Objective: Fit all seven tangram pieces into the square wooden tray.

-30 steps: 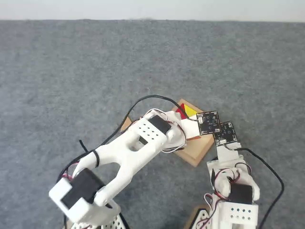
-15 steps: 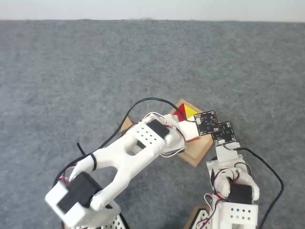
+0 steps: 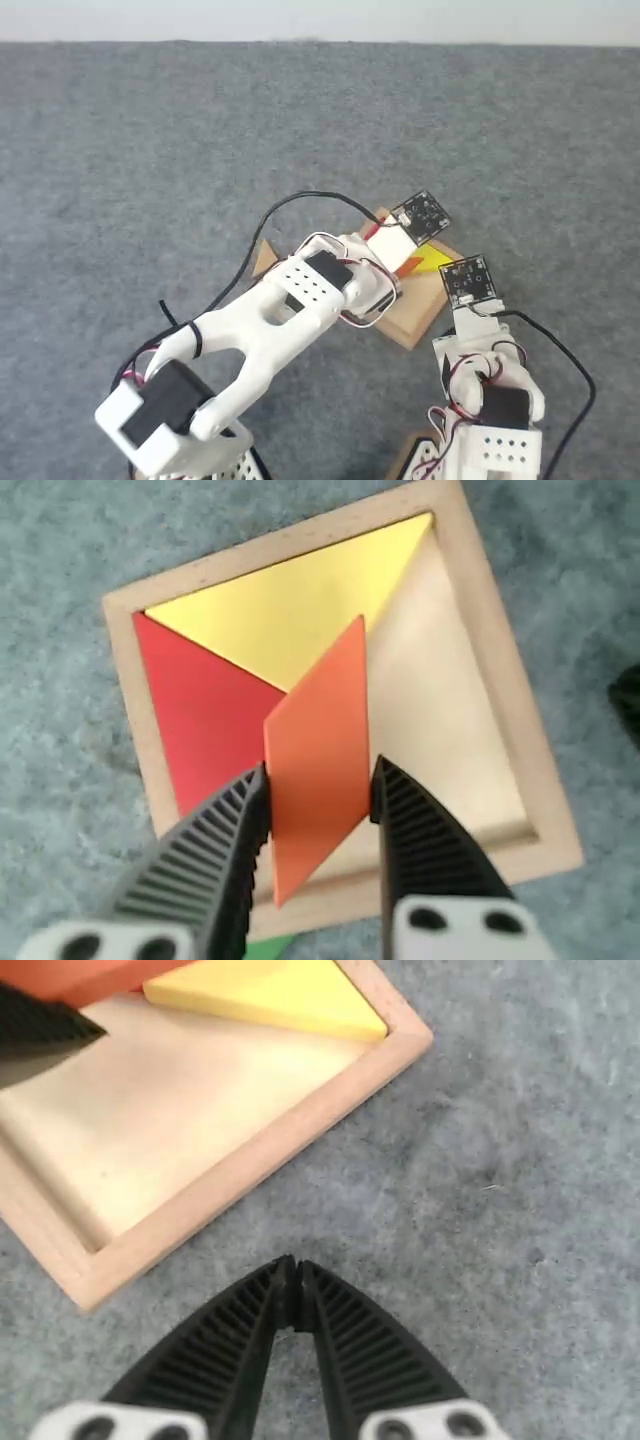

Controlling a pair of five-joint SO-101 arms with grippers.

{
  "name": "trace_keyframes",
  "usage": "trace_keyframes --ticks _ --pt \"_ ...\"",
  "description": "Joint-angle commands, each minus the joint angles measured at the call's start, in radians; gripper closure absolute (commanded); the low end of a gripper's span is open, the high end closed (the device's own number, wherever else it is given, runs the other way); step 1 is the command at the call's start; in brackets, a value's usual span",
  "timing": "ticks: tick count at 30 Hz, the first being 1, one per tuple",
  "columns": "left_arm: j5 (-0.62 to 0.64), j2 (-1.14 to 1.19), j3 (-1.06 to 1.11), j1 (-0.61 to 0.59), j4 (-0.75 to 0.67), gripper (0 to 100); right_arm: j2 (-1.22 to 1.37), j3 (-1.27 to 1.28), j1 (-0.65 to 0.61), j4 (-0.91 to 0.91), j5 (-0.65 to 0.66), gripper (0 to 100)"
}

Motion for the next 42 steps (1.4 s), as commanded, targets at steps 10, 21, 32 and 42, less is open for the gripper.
trace_keyframes --ticks 10,21,32,42 --pt "0.219 -0.028 -0.081 0.025 -0.048 86 -0.019 0.018 -0.005 -0.005 0.0 99.1" --pt "0.259 -0.032 -0.081 0.031 -0.057 86 -0.019 0.018 -0.005 -0.005 0.0 99.1" --pt "-0.23 -0.198 0.061 -0.137 0.345 90 -0.019 0.018 -0.005 -0.005 0.0 99.1" --pt "-0.551 -0.945 0.381 -0.258 0.496 90 -0.019 0.018 -0.005 -0.005 0.0 99.1"
